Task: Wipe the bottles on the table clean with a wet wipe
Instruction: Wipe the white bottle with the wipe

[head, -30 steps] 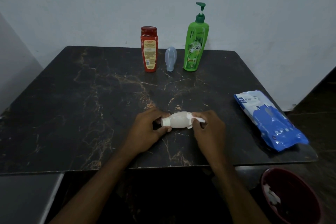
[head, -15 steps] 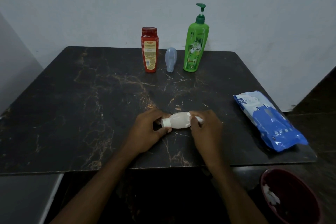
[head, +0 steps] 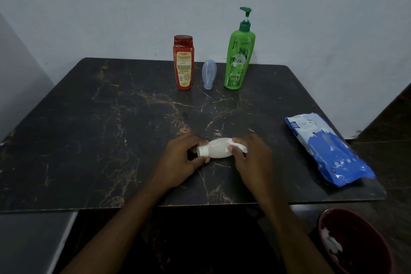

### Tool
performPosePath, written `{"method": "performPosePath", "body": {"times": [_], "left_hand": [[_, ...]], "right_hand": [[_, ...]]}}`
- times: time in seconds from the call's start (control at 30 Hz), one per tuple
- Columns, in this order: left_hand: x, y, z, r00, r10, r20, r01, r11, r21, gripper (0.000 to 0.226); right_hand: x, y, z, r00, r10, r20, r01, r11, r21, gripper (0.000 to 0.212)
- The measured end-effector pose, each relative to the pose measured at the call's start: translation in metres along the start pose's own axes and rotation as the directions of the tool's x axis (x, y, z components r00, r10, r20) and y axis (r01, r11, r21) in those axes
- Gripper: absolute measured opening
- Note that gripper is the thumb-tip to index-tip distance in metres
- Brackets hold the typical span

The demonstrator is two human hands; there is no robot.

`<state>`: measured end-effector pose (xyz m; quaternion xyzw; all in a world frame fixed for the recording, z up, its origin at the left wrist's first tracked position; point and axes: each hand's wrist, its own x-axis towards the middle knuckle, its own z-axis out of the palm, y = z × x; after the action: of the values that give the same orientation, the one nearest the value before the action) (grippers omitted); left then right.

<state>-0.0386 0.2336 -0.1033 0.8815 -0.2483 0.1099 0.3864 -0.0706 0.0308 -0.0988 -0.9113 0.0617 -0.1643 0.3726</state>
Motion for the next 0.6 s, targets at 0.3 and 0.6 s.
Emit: {"method": "performPosePath", "body": {"times": [0.3,0.6], "left_hand": [[0.001,0.002,0.001,1.0,0.024,0.011,-0.024,1.0,0.006,0.036],[0.0,0.002,0.001,0.999,0.03,0.014,-0.03,0.999,0.03,0.038]], "right_hand": [[-0.012,-0.01,0.013,0.989,-0.094,-0.114,0.103,0.992,0.076,0.017],[-0.016,-0.016,0.012,0.987,-0.155,-0.037,0.156,0.988,0.011,0.022]]}}
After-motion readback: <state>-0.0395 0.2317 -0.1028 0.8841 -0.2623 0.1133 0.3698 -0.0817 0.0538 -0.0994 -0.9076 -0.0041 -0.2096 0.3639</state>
